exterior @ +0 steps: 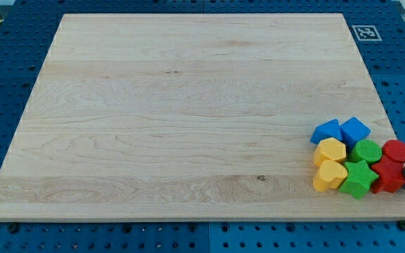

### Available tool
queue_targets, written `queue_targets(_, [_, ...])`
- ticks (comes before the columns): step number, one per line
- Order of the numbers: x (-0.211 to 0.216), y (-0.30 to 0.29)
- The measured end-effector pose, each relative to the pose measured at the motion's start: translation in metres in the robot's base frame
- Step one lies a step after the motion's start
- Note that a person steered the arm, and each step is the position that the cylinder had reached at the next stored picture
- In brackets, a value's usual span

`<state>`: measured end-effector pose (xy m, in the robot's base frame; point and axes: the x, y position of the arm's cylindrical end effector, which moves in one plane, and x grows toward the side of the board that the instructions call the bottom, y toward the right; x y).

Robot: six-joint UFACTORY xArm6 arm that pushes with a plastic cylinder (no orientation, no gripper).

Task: Slide the red circle a bit left

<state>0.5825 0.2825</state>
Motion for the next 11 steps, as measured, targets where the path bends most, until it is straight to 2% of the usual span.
queue_targets(3, [0.0, -0.052])
queue_targets(4, [0.018, -0.031])
queue_targets(7, [0.006, 0.049])
queue_targets(8, [-0.03, 0.042])
queue_targets(10, [-0.039, -0.032])
queue_targets(11, [-0.047, -0.051])
